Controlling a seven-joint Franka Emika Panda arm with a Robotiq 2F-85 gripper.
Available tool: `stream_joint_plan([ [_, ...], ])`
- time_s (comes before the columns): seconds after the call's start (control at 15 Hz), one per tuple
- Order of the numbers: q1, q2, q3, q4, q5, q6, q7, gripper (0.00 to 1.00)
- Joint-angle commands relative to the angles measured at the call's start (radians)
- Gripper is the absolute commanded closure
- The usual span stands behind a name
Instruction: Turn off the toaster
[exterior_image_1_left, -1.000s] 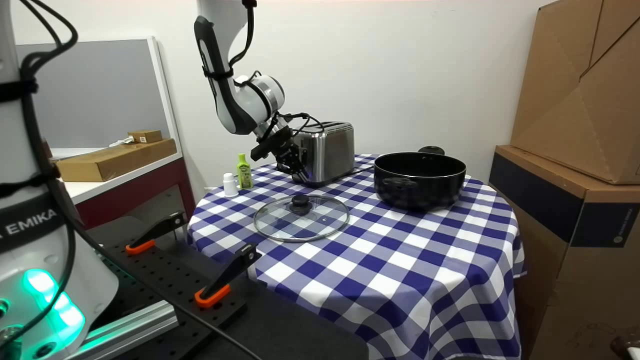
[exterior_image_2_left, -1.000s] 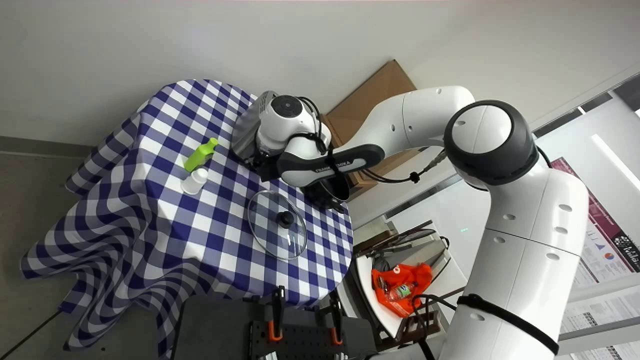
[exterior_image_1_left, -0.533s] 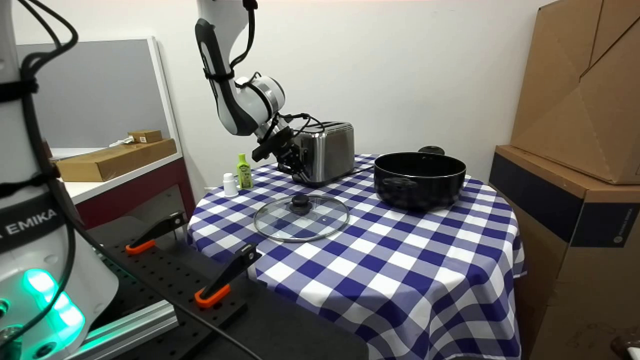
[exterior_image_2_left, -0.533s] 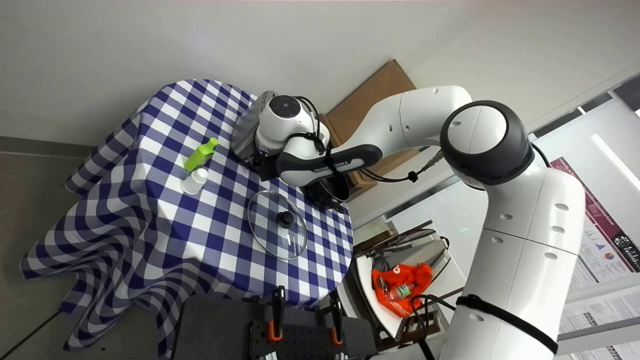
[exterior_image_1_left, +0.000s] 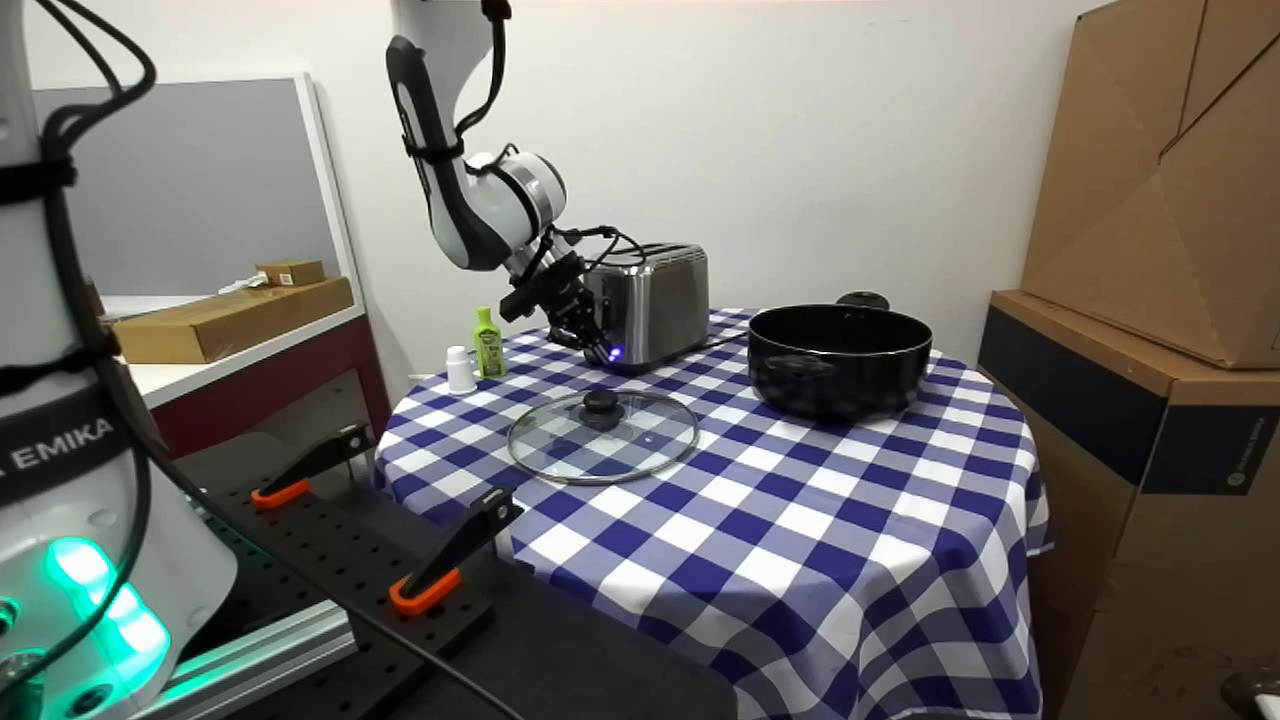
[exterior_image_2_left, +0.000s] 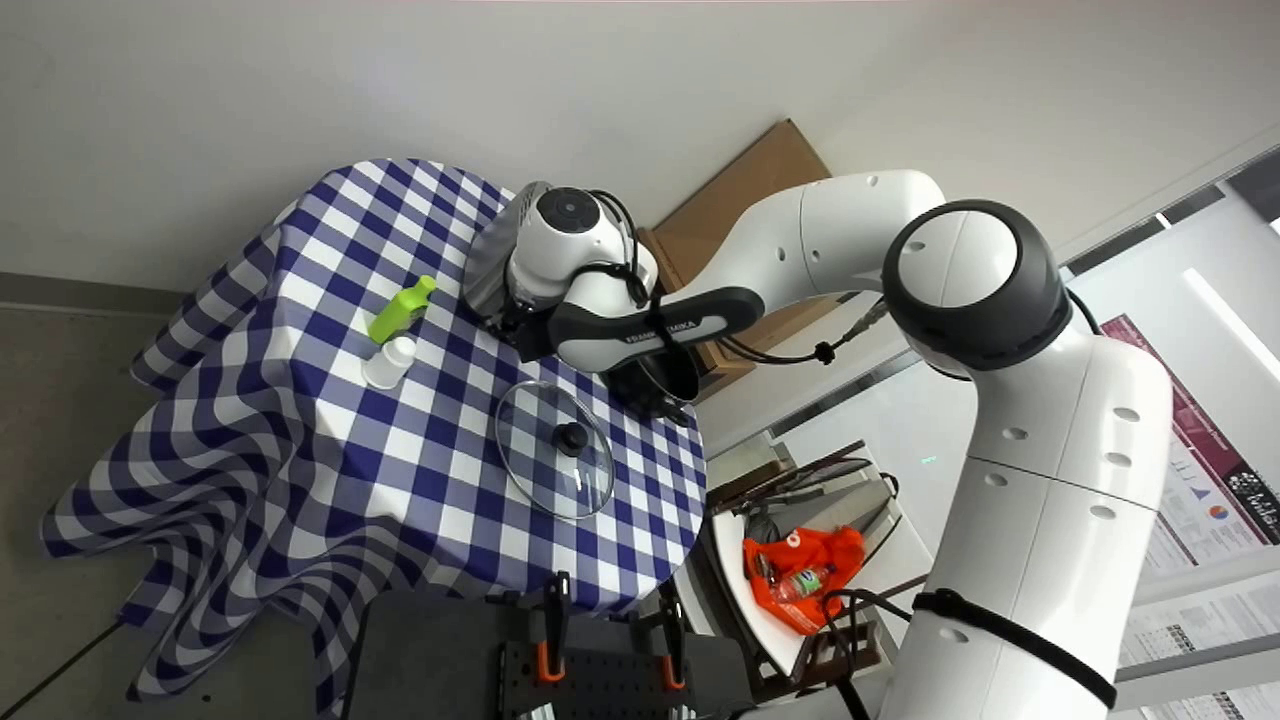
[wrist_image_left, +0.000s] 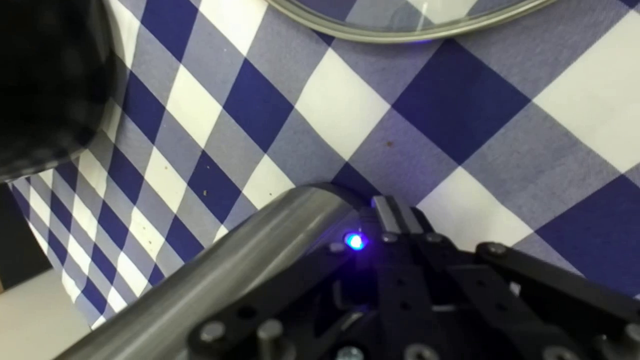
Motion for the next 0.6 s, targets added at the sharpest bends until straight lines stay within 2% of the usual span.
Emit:
stream_joint_plan([
  [0.0,-0.008,-0.019,0.006,-0.017,0.036,0.003,-0.052,1.00],
  [0.13,-0.006,-0.014,0.003,-0.012,0.039,0.004,-0.055,1.00],
  [0.53,0.041,0.011,-0.040,0.041,-0.056,0.017,0.033,1.00],
])
